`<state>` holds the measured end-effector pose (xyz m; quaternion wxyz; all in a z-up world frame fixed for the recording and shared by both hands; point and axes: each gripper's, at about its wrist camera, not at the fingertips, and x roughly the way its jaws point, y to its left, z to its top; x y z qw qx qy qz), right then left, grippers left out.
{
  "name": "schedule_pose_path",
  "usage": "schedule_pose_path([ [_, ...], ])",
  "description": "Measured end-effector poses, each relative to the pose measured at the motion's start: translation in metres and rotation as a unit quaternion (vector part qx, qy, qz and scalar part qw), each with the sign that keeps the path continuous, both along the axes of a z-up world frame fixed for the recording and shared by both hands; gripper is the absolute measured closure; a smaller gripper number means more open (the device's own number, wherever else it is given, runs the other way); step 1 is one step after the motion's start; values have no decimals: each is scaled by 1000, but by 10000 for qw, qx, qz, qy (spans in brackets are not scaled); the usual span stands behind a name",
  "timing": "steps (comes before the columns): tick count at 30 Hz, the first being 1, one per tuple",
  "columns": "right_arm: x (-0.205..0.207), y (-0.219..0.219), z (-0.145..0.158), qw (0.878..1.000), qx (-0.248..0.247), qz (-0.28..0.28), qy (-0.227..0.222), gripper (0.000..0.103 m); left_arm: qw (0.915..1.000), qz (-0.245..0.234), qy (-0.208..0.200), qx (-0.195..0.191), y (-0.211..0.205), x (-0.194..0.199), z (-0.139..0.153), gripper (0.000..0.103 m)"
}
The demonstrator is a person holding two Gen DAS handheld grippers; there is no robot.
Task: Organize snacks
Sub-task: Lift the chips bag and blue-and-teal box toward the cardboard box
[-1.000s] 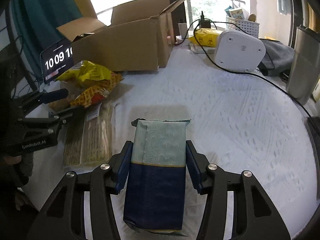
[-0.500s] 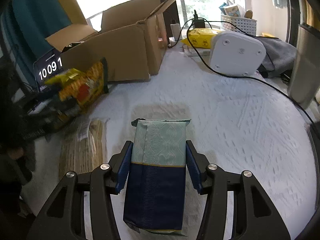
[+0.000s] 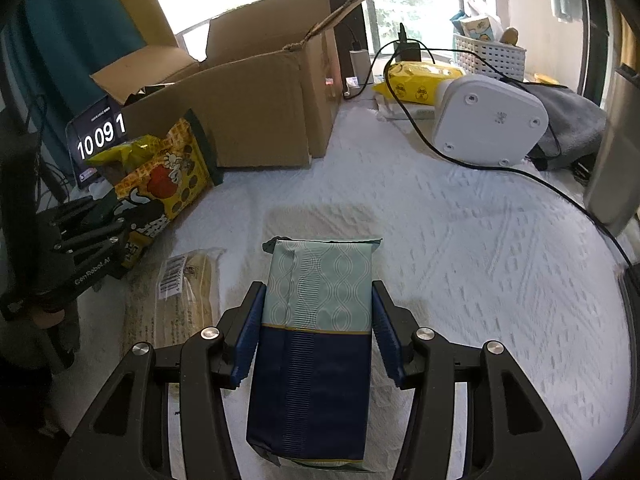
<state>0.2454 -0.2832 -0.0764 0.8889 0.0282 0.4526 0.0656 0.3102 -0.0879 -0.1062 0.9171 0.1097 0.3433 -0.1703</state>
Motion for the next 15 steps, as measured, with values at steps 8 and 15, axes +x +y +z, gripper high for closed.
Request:
schedule_pose_path([
  [8, 0, 6, 15, 9997, -39, 81, -205, 49, 9929, -288, 78, -1147, 25, -18, 41, 84],
  [15, 1, 17, 34, 9987, -69, 148, -477, 49, 9909, -277, -355, -1266, 36, -35, 79, 84],
])
